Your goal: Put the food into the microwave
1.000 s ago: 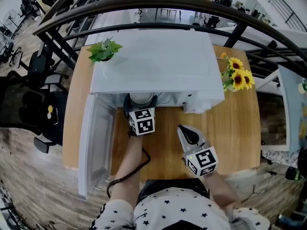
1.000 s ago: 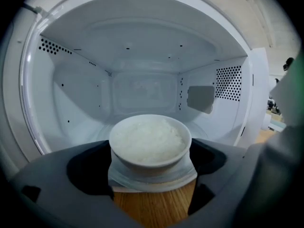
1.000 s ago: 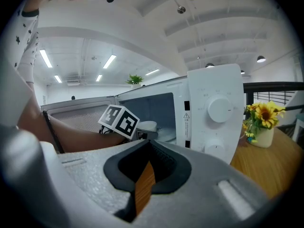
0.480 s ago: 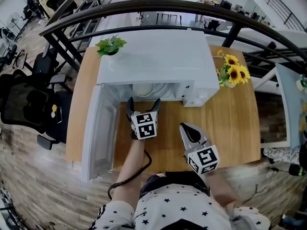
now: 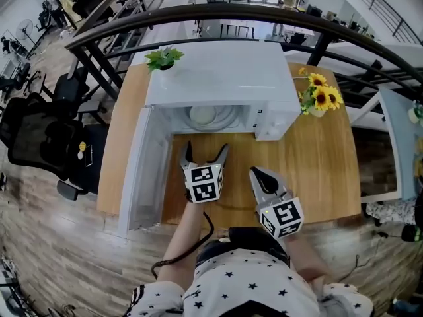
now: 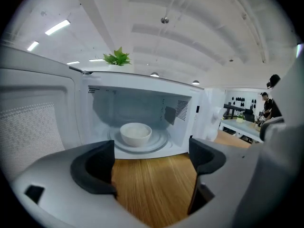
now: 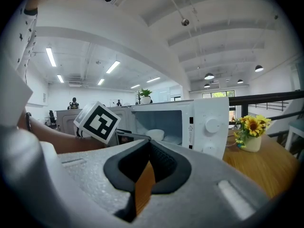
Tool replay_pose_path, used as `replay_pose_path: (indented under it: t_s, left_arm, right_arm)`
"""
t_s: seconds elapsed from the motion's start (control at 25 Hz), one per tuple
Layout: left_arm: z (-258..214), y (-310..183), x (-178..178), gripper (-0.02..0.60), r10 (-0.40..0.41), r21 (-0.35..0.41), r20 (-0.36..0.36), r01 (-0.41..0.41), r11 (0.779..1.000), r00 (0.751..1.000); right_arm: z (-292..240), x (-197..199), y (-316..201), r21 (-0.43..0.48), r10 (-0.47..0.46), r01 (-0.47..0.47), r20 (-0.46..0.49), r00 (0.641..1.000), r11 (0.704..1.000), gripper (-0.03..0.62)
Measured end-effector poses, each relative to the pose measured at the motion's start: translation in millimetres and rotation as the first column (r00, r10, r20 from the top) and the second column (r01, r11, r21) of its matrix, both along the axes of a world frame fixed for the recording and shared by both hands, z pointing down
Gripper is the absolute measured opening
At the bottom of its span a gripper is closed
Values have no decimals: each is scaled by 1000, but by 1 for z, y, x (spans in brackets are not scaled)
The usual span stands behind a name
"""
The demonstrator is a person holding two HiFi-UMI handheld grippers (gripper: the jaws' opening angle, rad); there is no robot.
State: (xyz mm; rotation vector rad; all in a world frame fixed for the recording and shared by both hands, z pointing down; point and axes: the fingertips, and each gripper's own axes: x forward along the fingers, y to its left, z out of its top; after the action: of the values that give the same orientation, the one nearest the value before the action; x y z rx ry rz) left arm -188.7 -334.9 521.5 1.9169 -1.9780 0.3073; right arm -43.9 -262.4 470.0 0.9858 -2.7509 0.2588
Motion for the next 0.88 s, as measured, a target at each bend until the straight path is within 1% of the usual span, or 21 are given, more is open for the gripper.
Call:
replay_pose_path:
  t_s: [0.12, 0.2, 0.32, 0.48, 0.64, 0.76, 0.88]
  left_arm:
    - [-9, 18, 7, 489, 10, 18, -17, -9, 1000, 1000]
    - [-16, 30, 9, 485, 2, 33, -26, -1, 999, 1000]
    - [-26, 49, 10, 426, -17, 55, -35, 19, 998, 999]
    - [-37, 77, 15, 370, -25, 75, -56, 30, 997, 998]
    - [-44, 107, 17, 264, -41, 91, -60, 47, 995, 997]
    - [-49, 126, 17, 218, -39, 97, -66, 46, 994, 997]
    - [-55, 143, 18, 157, -40, 110, -63, 46, 993, 997]
  right_arm:
    - [-4, 2, 10, 10, 1, -1, 1, 1000, 1000, 6]
    - [-8, 5, 17, 20, 4, -4, 3, 1000, 1000, 6]
    - [-14, 8, 26, 32, 9, -9, 5, 1000, 999, 6]
    - [-18, 13, 37, 42, 13, -13, 7, 1000, 999, 6]
    - [-22, 13, 50, 57, 12, -13, 12, 1000, 998, 6]
    - [-26, 11, 61, 66, 8, -9, 17, 1000, 998, 6]
    - [-27, 11, 71, 74, 4, -5, 18, 1000, 997, 6]
